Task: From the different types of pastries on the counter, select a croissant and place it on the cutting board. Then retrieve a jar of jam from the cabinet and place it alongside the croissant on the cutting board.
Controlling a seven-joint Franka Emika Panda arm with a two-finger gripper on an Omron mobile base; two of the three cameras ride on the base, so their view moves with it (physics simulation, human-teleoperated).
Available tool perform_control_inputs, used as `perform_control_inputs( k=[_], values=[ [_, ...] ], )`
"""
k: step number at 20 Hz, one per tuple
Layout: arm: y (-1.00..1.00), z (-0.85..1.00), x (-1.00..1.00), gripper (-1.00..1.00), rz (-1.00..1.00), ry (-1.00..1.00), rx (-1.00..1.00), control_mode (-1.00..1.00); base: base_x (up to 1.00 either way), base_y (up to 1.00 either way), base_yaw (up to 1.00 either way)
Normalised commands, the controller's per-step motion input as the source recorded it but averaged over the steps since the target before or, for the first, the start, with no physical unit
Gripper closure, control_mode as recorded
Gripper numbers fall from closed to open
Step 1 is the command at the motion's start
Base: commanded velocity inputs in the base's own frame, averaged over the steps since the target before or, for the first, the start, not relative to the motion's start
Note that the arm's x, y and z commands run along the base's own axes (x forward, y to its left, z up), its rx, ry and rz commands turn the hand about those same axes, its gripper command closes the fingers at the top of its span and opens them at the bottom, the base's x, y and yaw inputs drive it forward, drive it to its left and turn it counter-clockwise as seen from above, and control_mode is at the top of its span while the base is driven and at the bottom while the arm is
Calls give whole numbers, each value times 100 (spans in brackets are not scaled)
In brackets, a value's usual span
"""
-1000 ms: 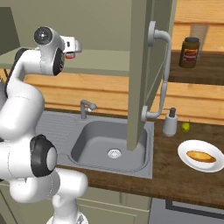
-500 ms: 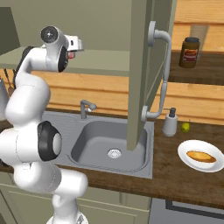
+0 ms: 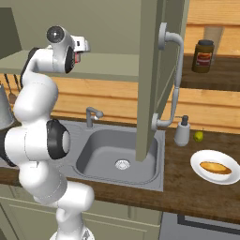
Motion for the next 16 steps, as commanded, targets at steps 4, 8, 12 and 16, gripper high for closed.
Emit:
perform_control_inputs(
  k=[4,8,12,16],
  values=[
    [5,-3,35,-100,0,0,0,-100,0,0,0],
    [12,-7,24,-100,0,0,0,-100,0,0,0],
    [13,-12,2,-100,0,1,0,-100,0,0,0],
    [0,-4,-3,100,0,1,4,-100,0,0,0]
  ],
)
